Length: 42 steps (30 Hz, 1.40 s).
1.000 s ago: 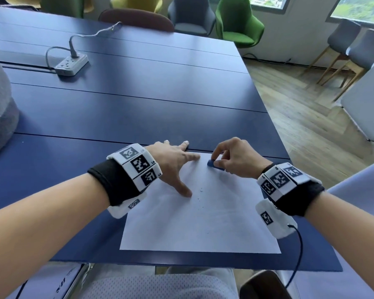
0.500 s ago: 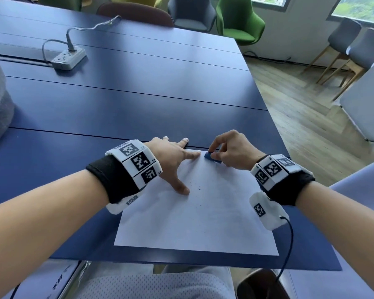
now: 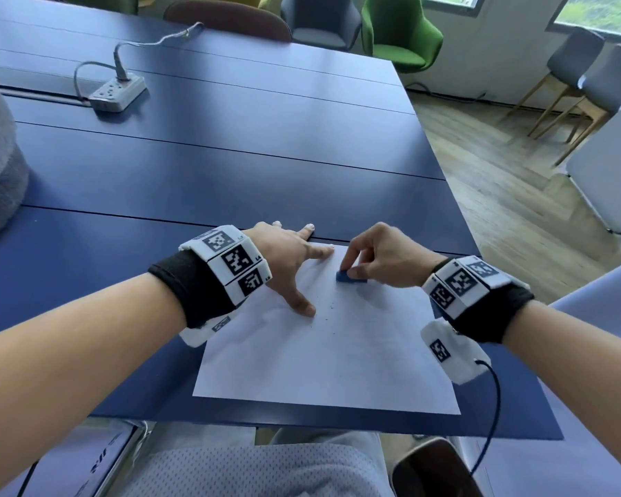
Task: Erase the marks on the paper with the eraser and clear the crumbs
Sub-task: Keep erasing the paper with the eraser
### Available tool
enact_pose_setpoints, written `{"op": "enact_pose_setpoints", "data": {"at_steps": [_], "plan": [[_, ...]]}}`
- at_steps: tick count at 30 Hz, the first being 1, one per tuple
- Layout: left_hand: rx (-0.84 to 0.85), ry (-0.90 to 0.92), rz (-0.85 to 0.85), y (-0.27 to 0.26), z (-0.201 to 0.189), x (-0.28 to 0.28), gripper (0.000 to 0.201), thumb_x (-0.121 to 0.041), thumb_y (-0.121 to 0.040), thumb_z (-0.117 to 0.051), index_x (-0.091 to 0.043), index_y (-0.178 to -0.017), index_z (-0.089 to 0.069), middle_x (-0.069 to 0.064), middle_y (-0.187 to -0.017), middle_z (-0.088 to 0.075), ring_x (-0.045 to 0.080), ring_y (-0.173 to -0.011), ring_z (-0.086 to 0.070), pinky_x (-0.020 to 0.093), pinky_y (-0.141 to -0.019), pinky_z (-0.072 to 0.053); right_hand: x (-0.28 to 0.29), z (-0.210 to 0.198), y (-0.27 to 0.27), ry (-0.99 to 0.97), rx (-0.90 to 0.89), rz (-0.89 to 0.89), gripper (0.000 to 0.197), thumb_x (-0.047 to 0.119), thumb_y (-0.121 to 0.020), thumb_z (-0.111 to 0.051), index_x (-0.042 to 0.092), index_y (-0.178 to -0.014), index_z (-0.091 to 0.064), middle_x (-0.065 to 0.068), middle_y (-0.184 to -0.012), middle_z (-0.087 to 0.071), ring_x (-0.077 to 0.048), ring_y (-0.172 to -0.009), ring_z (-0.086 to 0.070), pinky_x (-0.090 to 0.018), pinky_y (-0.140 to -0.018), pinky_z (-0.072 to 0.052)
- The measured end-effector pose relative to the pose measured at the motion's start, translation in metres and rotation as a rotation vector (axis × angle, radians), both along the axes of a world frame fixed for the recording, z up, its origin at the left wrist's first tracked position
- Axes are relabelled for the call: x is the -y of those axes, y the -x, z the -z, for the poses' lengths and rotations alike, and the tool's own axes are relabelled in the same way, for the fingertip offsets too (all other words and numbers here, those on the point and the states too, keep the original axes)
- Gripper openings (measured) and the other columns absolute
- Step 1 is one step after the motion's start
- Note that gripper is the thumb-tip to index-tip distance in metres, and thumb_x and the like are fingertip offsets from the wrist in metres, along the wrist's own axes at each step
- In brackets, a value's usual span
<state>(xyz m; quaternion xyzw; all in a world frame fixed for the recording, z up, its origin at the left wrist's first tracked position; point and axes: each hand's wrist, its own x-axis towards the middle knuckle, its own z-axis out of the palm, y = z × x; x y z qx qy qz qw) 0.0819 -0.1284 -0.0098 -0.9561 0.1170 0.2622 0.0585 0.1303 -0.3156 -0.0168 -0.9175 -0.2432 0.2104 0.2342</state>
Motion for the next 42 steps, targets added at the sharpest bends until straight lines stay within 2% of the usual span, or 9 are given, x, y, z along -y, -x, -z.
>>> {"op": "enact_pose_setpoints", "data": {"at_steps": [3, 8, 12, 21, 25, 30, 34, 39, 42], "plan": [[0.002, -0.005, 0.004, 0.000, 0.000, 0.002, 0.114, -0.081, -0.063, -0.065, -0.053, -0.150, 0.003, -0.006, -0.164, 0.007, 0.043, -0.147, -0.013, 0.046, -0.110, -0.030, 0.004, 0.004, -0.003, -0.087, 0.105, 0.164, 0.005, 0.014, -0.081, -0.071, 0.017, -0.080, -0.074, -0.002, -0.065, -0.063, -0.009, -0.053, -0.053, -0.020, -0.055, -0.042], [0.000, -0.007, -0.002, 0.001, 0.000, 0.001, 0.114, -0.081, -0.063, -0.065, -0.054, -0.150, 0.003, -0.006, -0.164, 0.007, 0.043, -0.147, -0.013, 0.046, -0.110, -0.030, 0.001, 0.001, 0.014, 0.016, -0.043, -0.015, 0.009, 0.015, -0.081, -0.071, 0.023, -0.080, -0.073, 0.006, -0.060, -0.061, 0.000, -0.046, -0.051, -0.013, -0.047, -0.040], [-0.001, -0.010, 0.004, 0.000, -0.001, 0.002, 0.114, -0.081, -0.063, -0.065, -0.054, -0.150, 0.003, -0.006, -0.164, 0.007, 0.044, -0.146, -0.013, 0.047, -0.110, -0.030, -0.001, 0.002, -0.001, -0.099, 0.102, 0.185, 0.005, 0.012, -0.080, -0.072, 0.016, -0.080, -0.074, 0.003, -0.062, -0.060, -0.007, -0.054, -0.054, -0.012, -0.049, -0.040], [0.003, -0.002, 0.004, 0.001, -0.001, 0.001, 0.113, -0.082, -0.063, -0.064, -0.055, -0.149, 0.004, -0.005, -0.164, 0.007, 0.045, -0.146, -0.013, 0.049, -0.110, -0.028, -0.015, 0.001, 0.003, -0.084, 0.119, 0.113, 0.008, 0.011, -0.080, -0.071, 0.016, -0.084, -0.075, 0.004, -0.066, -0.060, -0.005, -0.056, -0.053, -0.016, -0.053, -0.041], [0.010, -0.014, 0.006, 0.001, -0.001, 0.001, 0.114, -0.083, -0.063, -0.064, -0.053, -0.150, 0.003, -0.006, -0.164, 0.008, 0.044, -0.146, -0.014, 0.046, -0.110, -0.029, -0.008, 0.001, 0.020, -0.025, -0.051, -0.039, 0.010, 0.011, -0.080, -0.071, 0.020, -0.083, -0.075, 0.006, -0.058, -0.059, -0.003, -0.048, -0.050, -0.014, -0.049, -0.040], [0.003, -0.018, 0.010, 0.001, -0.004, 0.003, 0.113, -0.082, -0.064, -0.063, -0.052, -0.151, 0.004, -0.006, -0.164, 0.008, 0.043, -0.146, -0.014, 0.046, -0.110, -0.029, 0.003, 0.002, 0.010, -0.072, 0.072, 0.132, 0.008, 0.016, -0.081, -0.072, 0.024, -0.079, -0.074, 0.005, -0.062, -0.063, -0.004, -0.052, -0.054, -0.023, -0.056, -0.046], [0.001, -0.024, 0.006, 0.003, -0.003, 0.003, 0.113, -0.082, -0.065, -0.063, -0.052, -0.151, 0.004, -0.006, -0.164, 0.008, 0.043, -0.147, -0.014, 0.045, -0.110, -0.029, -0.001, -0.001, 0.033, 0.001, -0.073, -0.084, 0.012, 0.013, -0.080, -0.072, 0.024, -0.080, -0.075, 0.008, -0.058, -0.060, -0.001, -0.048, -0.049, -0.011, -0.048, -0.039], [0.007, -0.032, 0.007, 0.003, -0.004, 0.003, 0.113, -0.082, -0.065, -0.063, -0.052, -0.151, 0.004, -0.006, -0.164, 0.009, 0.042, -0.147, -0.014, 0.045, -0.109, -0.030, -0.001, 0.001, 0.023, -0.086, 0.054, 0.086, 0.009, 0.011, -0.080, -0.072, 0.019, -0.081, -0.075, 0.003, -0.062, -0.061, -0.004, -0.051, -0.052, -0.013, -0.051, -0.040], [0.002, -0.034, 0.002, 0.004, -0.004, 0.004, 0.113, -0.082, -0.065, -0.063, -0.052, -0.151, 0.005, -0.007, -0.164, 0.009, 0.042, -0.147, -0.014, 0.045, -0.110, -0.029, 0.001, 0.002, 0.038, -0.052, -0.069, -0.055, 0.011, 0.010, -0.080, -0.071, 0.019, -0.081, -0.075, 0.007, -0.059, -0.060, -0.003, -0.049, -0.049, -0.013, -0.050, -0.039]]}}
